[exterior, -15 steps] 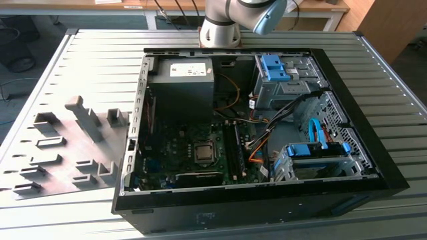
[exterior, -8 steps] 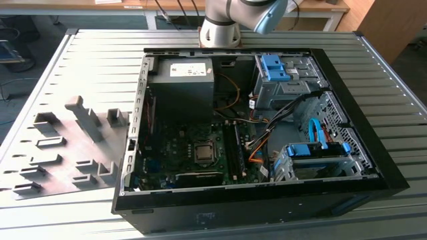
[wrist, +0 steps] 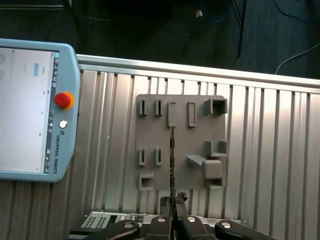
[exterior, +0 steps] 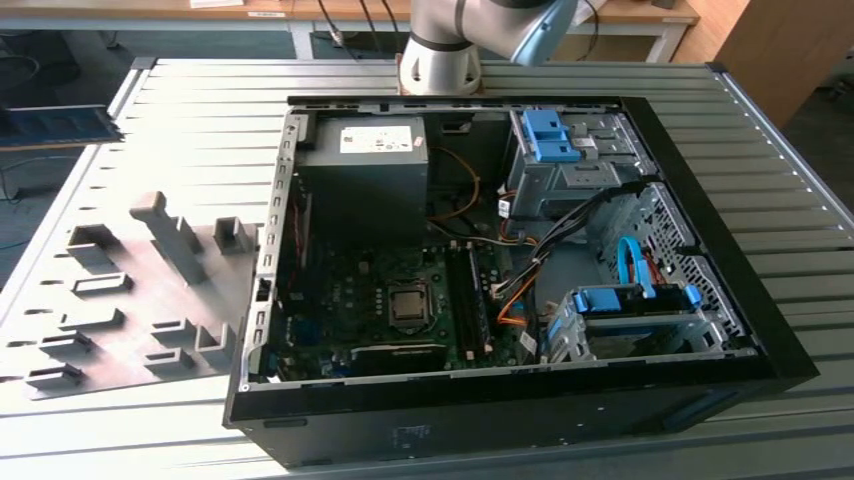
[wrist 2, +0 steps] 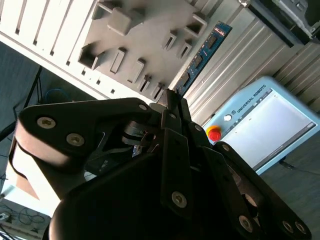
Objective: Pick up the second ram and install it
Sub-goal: 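Pick up the second ram and move it above second insertion slot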
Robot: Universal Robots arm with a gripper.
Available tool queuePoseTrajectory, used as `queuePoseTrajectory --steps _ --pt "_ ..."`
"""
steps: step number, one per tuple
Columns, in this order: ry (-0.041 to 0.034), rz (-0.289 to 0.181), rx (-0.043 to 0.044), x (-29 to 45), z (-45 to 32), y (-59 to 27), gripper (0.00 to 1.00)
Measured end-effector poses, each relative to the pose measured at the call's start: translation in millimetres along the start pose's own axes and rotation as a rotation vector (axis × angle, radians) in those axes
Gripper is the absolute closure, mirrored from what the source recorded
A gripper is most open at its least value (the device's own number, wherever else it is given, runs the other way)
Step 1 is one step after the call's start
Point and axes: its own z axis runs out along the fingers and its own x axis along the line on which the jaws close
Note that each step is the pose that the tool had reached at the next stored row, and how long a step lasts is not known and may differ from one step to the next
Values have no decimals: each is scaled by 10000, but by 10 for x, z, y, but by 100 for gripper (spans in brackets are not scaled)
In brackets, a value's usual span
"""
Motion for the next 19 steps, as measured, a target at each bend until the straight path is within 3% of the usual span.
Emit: queuePoseTrajectory --steps 12,13,19 --pt "-1 1 -16 49 192 -523 86" --pt "-1 2 -20 57 223 -610 86" --pt "-2 2 -28 82 319 -885 86"
